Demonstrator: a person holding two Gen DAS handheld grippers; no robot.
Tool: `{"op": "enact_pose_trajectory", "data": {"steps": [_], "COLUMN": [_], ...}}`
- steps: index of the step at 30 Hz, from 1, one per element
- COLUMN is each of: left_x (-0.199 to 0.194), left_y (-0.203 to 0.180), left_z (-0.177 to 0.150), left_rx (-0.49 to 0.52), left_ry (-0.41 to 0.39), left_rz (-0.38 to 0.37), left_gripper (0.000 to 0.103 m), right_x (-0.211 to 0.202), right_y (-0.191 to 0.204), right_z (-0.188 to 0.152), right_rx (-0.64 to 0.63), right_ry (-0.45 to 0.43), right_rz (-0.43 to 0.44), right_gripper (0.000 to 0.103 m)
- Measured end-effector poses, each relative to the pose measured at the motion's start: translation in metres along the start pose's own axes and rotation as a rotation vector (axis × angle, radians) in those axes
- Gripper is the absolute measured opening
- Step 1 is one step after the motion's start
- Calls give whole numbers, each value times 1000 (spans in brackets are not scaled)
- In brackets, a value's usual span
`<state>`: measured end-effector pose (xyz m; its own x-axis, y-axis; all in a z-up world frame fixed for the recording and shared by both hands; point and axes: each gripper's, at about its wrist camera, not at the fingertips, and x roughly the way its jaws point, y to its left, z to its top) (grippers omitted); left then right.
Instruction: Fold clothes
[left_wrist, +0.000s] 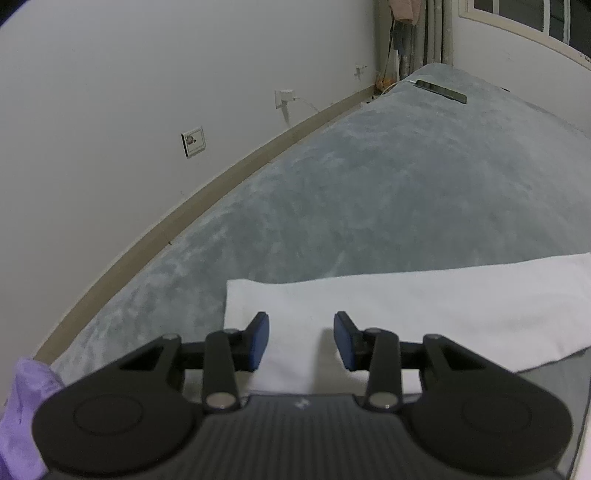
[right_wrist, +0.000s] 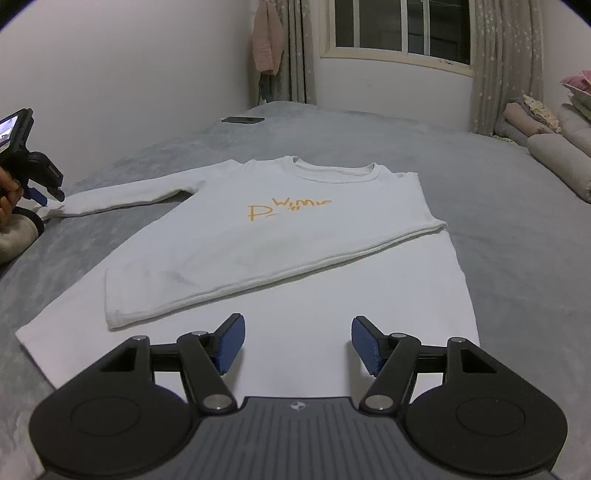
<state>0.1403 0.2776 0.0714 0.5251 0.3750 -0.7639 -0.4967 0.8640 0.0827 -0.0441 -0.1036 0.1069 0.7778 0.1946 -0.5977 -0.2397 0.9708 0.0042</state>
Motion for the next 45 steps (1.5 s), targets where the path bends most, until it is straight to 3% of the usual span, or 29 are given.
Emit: {"op": "enact_pose_trajectory", "data": {"steps": [14,18,21,32,37,40,43,45], "left_x": [13,16,17,-27,-70,-113,-166,-195], "left_y": [5,10,18,50,36,5,-45,-82], "left_z": [-2,-4,-4,3,6,-2,-30,-56], "left_rx": [-36,-60,-103,-270,-233,-171,-30,85], "left_ry": [29,50,57,-49,-139,-199,-262,-243], "left_rz": [-13,-26,-67,-247,-313,-400,-523,-649], "left_gripper": [35,10,1,0,0,0,0,6], "right_x": [3,4,5,-1,-5,-6,-8,-10], "right_y": [4,5,6,5,3,1,-3,-8], "right_z": [-1,-1,-1,1,3,5,6,7], "right_rx": [-9,-10,-10,0,13,24,46,77], "right_ry": [2,4,6,-20,-36,-43,-54,-61], "right_rz": [2,1,1,11,11,8,4,5], "right_gripper": [64,65,65,65,65,65,65,65]}}
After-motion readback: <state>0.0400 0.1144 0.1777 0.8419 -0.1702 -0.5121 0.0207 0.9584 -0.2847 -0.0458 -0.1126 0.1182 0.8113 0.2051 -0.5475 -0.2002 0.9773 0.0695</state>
